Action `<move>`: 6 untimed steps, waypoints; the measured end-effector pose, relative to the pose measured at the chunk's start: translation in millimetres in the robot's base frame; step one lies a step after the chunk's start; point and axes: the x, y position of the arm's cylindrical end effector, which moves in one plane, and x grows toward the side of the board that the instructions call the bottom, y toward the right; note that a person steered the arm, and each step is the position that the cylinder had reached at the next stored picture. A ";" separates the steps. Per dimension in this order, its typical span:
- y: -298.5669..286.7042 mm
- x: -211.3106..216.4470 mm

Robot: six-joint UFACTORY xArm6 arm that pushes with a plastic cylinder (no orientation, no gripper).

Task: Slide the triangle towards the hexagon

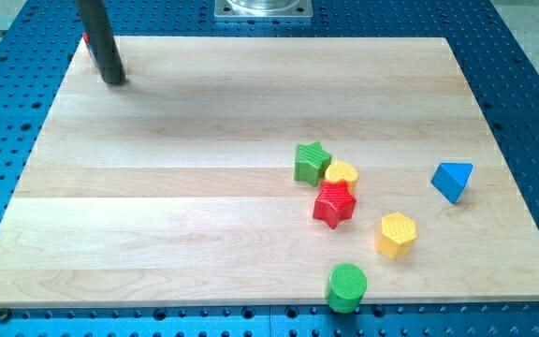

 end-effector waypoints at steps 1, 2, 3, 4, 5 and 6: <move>9.4 17.0; 38.0 14.6; 149.3 19.3; 279.7 49.5; 378.7 104.7; 426.0 113.3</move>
